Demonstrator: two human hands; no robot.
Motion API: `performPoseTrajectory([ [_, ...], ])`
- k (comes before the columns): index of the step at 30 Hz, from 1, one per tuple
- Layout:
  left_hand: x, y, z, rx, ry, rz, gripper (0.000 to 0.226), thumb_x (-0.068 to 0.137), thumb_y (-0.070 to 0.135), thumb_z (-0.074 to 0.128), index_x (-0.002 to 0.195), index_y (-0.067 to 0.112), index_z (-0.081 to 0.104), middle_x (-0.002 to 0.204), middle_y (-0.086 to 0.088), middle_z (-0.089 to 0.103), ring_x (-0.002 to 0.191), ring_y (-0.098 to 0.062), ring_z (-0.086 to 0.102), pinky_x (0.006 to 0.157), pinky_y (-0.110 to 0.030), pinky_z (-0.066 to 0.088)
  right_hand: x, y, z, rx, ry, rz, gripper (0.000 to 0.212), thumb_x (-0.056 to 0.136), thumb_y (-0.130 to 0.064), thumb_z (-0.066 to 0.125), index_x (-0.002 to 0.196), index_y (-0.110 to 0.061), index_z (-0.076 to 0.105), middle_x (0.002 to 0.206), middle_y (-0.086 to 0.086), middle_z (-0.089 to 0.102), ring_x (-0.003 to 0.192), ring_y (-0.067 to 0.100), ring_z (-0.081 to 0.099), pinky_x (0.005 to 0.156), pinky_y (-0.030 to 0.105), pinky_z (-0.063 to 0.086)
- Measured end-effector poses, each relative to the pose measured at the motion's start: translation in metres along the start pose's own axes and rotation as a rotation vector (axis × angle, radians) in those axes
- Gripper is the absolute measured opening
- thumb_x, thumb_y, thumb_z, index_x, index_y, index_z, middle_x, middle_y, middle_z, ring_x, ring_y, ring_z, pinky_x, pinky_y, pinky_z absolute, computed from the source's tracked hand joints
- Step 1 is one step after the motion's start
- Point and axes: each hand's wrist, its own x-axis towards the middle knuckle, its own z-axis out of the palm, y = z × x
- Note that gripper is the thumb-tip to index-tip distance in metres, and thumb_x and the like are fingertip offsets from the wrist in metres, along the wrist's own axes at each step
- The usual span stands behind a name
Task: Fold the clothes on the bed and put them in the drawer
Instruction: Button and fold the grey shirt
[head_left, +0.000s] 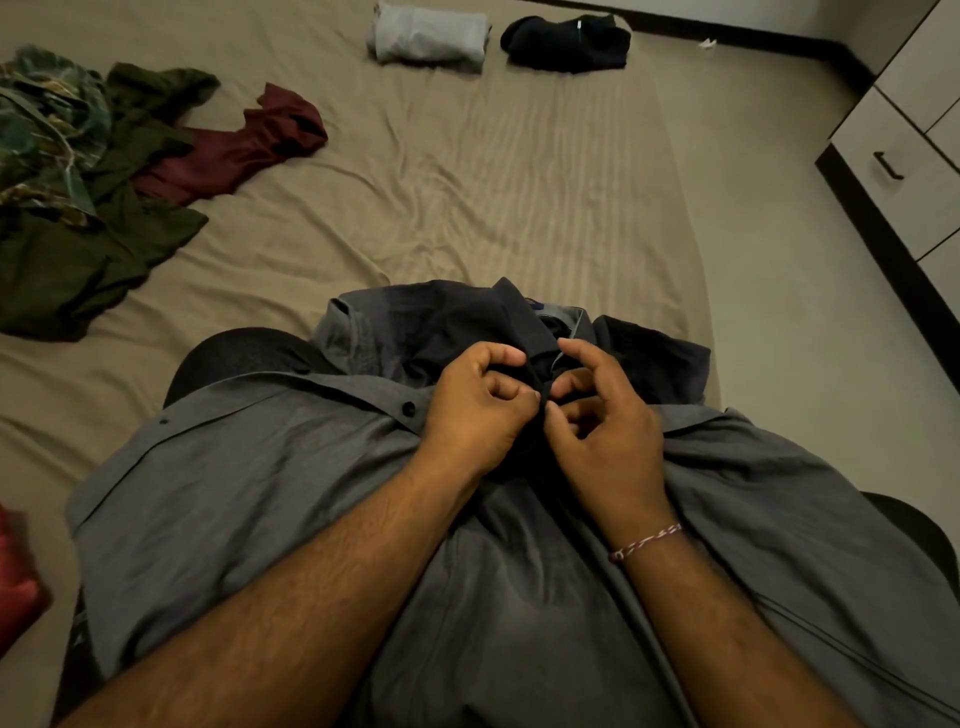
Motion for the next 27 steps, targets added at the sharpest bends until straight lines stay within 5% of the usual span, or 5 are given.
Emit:
performPoseTrajectory([
  [9, -0.002, 0.003, 0.001, -0.013, -0.001, 0.032, 0.035, 0.085, -0.003, 0.075, 0.109, 0.019, 0.064, 0.078, -0.007, 0.076, 0.067, -0.013, 0.07, 0.065, -0.025, 0.056, 0.0, 0.002, 0.001, -0.124, 0.004, -0.05, 0.062, 0.088, -0.007, 0.074, 0.141, -0.033, 0.056, 0.098, -0.016, 0.062, 0.077, 0.004, 0.065, 0.068, 0.011, 0.051],
  [17, -0.001, 0.001, 0.001, -0.15, -0.037, -0.051, 0.031, 0.087, -0.005, 0.072, 0.111, 0.013, 0.063, 0.075, -0.007, 0.073, 0.061, -0.012, 0.066, 0.061, -0.027, 0.053, 0.004, 0.008, 0.002, 0.193, -0.019, 0.052, 0.063, 0.086, 0.004, 0.073, 0.138, -0.028, 0.057, 0.094, -0.007, 0.068, 0.074, 0.013, 0.067, 0.073, 0.024, 0.059],
  [27, -0.001, 0.004, 0.002, -0.369, -0.095, -0.186, 0.027, 0.093, -0.005, 0.065, 0.116, 0.007, 0.062, 0.074, -0.007, 0.068, 0.063, -0.014, 0.061, 0.058, -0.027, 0.052, 0.007, 0.011, 0.0, 0.298, -0.037, 0.051, 0.064, 0.086, 0.005, 0.073, 0.138, -0.029, 0.056, 0.097, -0.005, 0.071, 0.097, 0.016, 0.07, 0.092, 0.033, 0.058],
])
